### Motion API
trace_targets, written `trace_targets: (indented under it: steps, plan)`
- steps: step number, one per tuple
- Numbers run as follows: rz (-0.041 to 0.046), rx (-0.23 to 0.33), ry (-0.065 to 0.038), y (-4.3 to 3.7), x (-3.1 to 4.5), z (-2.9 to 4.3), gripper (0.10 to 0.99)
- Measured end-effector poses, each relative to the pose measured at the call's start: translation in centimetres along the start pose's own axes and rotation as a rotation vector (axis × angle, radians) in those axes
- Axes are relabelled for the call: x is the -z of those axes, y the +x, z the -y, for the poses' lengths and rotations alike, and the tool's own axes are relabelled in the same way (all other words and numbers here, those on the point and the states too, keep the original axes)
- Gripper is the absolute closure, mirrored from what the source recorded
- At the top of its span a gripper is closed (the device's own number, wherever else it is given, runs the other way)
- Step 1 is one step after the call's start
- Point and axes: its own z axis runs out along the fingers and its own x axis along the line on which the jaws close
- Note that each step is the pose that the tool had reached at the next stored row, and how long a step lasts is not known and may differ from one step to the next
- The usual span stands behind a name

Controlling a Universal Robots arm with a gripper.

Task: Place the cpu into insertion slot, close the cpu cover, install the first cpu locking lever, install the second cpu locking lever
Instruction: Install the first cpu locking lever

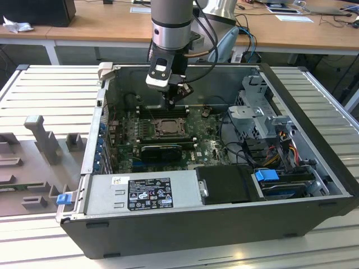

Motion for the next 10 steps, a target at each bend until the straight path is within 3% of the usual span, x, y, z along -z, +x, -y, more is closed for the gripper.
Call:
trace_targets:
  steps: [10]
  plan:
    - [-0.0042, 0.081, 0.001, 0.0, 0.0, 0.0, 0.98]
